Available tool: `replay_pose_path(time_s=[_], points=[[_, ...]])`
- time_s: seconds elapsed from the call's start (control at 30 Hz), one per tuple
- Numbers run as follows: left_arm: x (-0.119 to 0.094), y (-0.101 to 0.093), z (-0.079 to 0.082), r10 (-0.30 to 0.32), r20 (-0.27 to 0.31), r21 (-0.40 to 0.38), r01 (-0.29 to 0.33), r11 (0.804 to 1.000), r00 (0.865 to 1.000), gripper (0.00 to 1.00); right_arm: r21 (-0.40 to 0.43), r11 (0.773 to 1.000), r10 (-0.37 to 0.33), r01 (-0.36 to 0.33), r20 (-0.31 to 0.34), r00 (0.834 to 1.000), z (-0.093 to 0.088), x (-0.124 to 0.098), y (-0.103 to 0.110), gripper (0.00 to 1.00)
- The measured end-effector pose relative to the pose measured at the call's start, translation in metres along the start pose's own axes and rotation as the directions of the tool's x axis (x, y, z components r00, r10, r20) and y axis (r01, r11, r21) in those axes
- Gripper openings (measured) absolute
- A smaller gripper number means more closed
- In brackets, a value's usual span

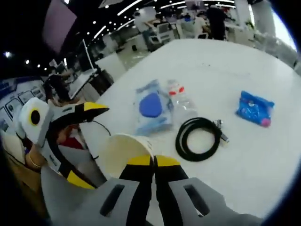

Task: Arrange the tabletop items into an orderly group along one side of the table until the central work area is clear of visible clutter.

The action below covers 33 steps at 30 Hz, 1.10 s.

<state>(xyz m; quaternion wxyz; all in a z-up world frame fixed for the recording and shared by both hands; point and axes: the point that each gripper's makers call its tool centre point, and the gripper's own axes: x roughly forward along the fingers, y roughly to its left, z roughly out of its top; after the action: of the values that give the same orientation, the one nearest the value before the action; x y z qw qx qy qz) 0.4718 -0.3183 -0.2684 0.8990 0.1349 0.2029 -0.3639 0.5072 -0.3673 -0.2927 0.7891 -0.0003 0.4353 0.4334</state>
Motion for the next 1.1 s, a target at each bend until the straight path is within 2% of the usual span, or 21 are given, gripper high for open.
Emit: replay_pose_path(time_s=[0.13,0.33,0.5,0.63,0.97,1.1], points=[[0.002,-0.003,0.0,-0.003,-0.009,0.048,0.004,0.999,1.0,0.8,0.009,1.0,0.025,-0.024,-0.029,0.999,-0.006,-0.001,0.008,0.01],[0.006,-0.009,-0.003,-0.015,-0.034,0.121,0.019,0.992,0.999,0.76,0.04,0.997,0.064,-0.063,-0.03,0.997,-0.008,-0.002,0.02,0.02],[0.007,-0.014,0.0,-0.028,-0.023,0.161,0.032,0.986,0.999,0.7,0.069,0.993,0.1,-0.096,-0.05,0.994,-0.011,-0.003,0.031,0.02],[0.008,-0.017,-0.002,-0.042,-0.034,0.175,0.047,0.984,0.999,0.6,0.027,0.997,0.072,-0.071,-0.075,0.995,-0.013,-0.006,0.033,0.02],[0.008,-0.03,-0.003,-0.088,-0.045,0.215,0.096,0.972,0.995,0.43,-0.021,0.999,0.029,-0.031,-0.082,0.996,-0.006,-0.016,0.039,0.02],[0.007,-0.029,-0.002,-0.082,-0.042,0.246,0.09,0.965,0.996,0.42,-0.046,0.999,0.021,-0.024,-0.078,0.997,-0.004,-0.019,0.042,0.02]])
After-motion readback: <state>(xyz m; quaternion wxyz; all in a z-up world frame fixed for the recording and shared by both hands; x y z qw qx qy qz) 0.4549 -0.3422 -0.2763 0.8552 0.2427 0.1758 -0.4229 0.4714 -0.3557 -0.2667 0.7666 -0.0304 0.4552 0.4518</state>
